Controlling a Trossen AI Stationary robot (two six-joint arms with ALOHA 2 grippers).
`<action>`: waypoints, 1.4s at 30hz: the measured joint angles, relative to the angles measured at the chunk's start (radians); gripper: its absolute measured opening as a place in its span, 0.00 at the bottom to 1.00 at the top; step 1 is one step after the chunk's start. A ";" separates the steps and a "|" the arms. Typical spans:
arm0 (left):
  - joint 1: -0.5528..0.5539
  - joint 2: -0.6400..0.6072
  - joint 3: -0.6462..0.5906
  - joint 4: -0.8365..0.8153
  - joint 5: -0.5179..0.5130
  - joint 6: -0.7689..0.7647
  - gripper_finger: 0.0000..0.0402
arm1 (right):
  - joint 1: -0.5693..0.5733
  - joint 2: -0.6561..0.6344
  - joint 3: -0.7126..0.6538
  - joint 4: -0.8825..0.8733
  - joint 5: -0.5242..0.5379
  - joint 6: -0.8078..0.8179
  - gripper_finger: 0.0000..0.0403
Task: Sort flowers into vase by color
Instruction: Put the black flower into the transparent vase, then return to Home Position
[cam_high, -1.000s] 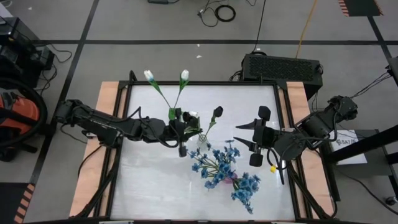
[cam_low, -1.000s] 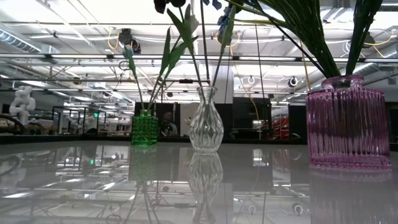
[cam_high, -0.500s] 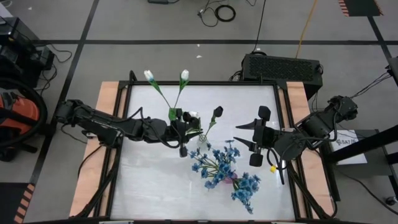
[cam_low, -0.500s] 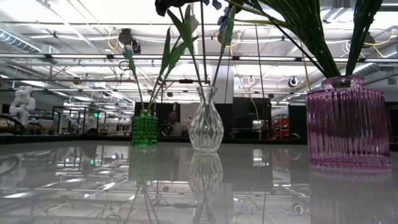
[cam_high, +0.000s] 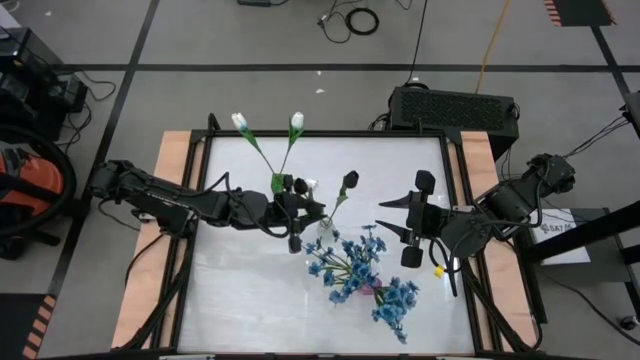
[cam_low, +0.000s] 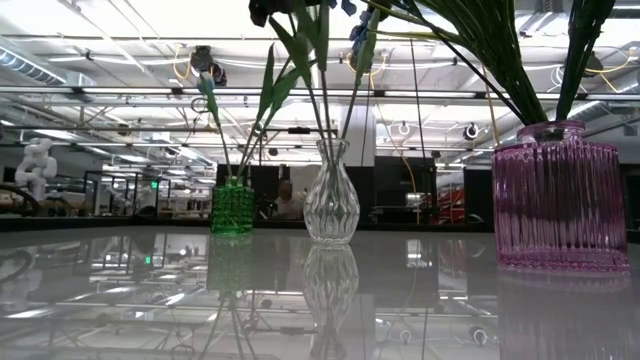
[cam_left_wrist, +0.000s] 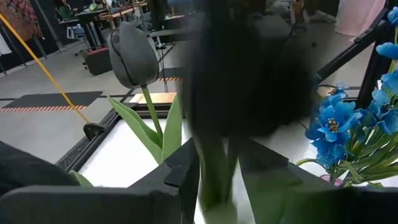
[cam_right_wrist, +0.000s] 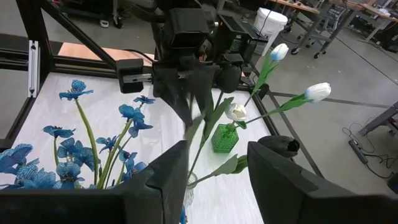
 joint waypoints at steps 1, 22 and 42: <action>0.000 0.000 0.000 -0.001 0.000 0.000 0.30 | 0.000 0.000 0.000 0.000 0.000 0.000 0.39; -0.030 -0.077 0.001 -0.020 -0.005 0.027 0.55 | 0.000 0.000 0.000 0.000 0.000 0.000 0.39; -0.128 -0.229 0.000 0.059 -0.163 0.194 0.77 | 0.000 0.000 0.000 -0.005 -0.004 -0.003 0.39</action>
